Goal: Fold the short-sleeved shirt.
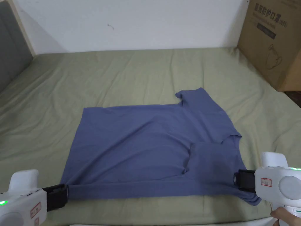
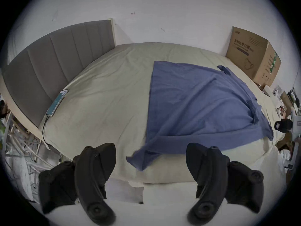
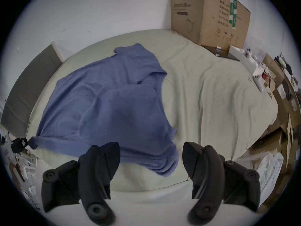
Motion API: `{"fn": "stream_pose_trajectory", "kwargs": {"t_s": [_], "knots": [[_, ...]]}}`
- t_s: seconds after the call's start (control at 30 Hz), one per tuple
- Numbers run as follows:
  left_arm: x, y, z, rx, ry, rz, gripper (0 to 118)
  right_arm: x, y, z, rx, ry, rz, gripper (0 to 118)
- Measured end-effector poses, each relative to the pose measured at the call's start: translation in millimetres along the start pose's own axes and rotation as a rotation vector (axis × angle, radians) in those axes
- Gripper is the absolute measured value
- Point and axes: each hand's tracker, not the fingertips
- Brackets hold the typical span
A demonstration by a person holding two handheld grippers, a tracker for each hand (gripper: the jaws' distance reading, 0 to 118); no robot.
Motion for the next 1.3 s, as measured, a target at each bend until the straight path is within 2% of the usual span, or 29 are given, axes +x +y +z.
{"fn": "stream_pose_trajectory", "kwargs": {"t_s": [0.03, 0.07, 0.1, 0.13, 0.17, 0.2, 0.23, 0.3, 0.5, 0.53, 0.57, 0.6, 0.63, 0.7, 0.77, 0.83, 1.0, 1.03, 1.07, 1.1, 1.13, 1.3], "knots": [[1.3, -3.4, 3.7, 0.002, -0.017, 0.006, 96, -3.4, -0.9, 2.5, 0.007, 0.008, 0.019, 78], [2.5, -7.2, 8.4, -0.006, -0.043, 0.015, 96, -5.9, -2.9, 3.2, 0.011, 0.020, 0.034, 69], [3.4, -11.1, 14.0, -0.004, -0.079, 0.032, 93, -8.4, -5.0, 4.0, 0.009, 0.025, 0.041, 43], [3.6, -16.1, 16.9, 0.004, -0.094, 0.041, 81, -10.4, -7.2, 4.3, 0.010, 0.030, 0.041, 18], [4.9, -20.7, 21.6, 0.004, -0.096, 0.043, 55, -11.8, -10.0, 2.2, 0.009, 0.032, 0.036, 3], [7.6, -24.9, 24.2, 0.003, -0.090, 0.040, 12, -11.6, -14.0, 0.8, 0.004, 0.051, 0.004, 2], [10.3, -28.5, 23.9, 0.000, -0.075, 0.028, 2, -10.5, -16.8, -1.4, -0.004, 0.087, -0.029, 0], [10.9, -35.7, 23.4, -0.015, -0.070, -0.015, 0, -10.7, -21.3, -6.6, -0.025, 0.095, -0.053, 0], [1.6, -34.7, 22.3, 0.013, -0.037, 0.044, 0, -9.5, -26.4, -12.0, -0.035, 0.077, -0.036, 0], [-1.4, -31.9, 22.3, 0.024, -0.021, 0.048, 6, -9.3, -26.2, -11.7, -0.035, 0.077, -0.035, 0], [-5.4, -28.8, 21.8, 0.034, -0.004, 0.056, 30, -9.1, -26.0, -11.4, -0.033, 0.073, -0.029, 0], [-9.4, -25.7, 20.7, 0.035, 0.003, 0.067, 89, -8.0, -25.2, -12.0, -0.031, 0.066, -0.019, 0], [-13.4, -22.8, 18.0, 0.028, 0.008, 0.073, 118, -7.4, -24.8, -12.4, -0.032, 0.058, -0.011, 0], [-20.9, -20.8, 8.7, -0.017, 0.047, 0.082, 117, -5.6, -24.4, -14.3, -0.034, 0.053, -0.008, 0], [-27.7, -15.7, -0.3, 0.004, 0.033, 0.089, 111, -3.1, -24.3, -15.0, -0.043, 0.062, -0.024, 0], [-31.9, -8.9, -17.5, -0.032, 0.029, 0.104, 110, -1.0, -25.0, -17.5, -0.050, 0.065, -0.039, 0], [-35.9, -10.6, -44.7, -0.085, -0.024, 0.211, 94, -1.1, -33.7, -15.5, -0.075, 0.054, -0.052, 0], [-34.7, -11.2, -47.8, -0.094, -0.023, 0.204, 85, 0.2, -34.6, -15.8, -0.081, 0.056, -0.060, 0], [-32.9, -13.2, -49.9, -0.096, -0.017, 0.202, 66, 1.9, -35.2, -15.9, -0.089, 0.059, -0.070, 0], [-31.7, -14.8, -51.3, -0.104, -0.019, 0.196, 32, 3.4, -35.5, -15.3, -0.091, 0.061, -0.076, 0], [-30.7, -16.4, -52.9, -0.111, -0.023, 0.201, 8, 5.7, -34.8, -14.6, -0.089, 0.059, -0.086, 0], [-23.5, -19.1, -43.5, -0.074, -0.036, 0.190, 4, 14.2, -33.2, -8.1, -0.080, 0.048, -0.097, 0]]}}
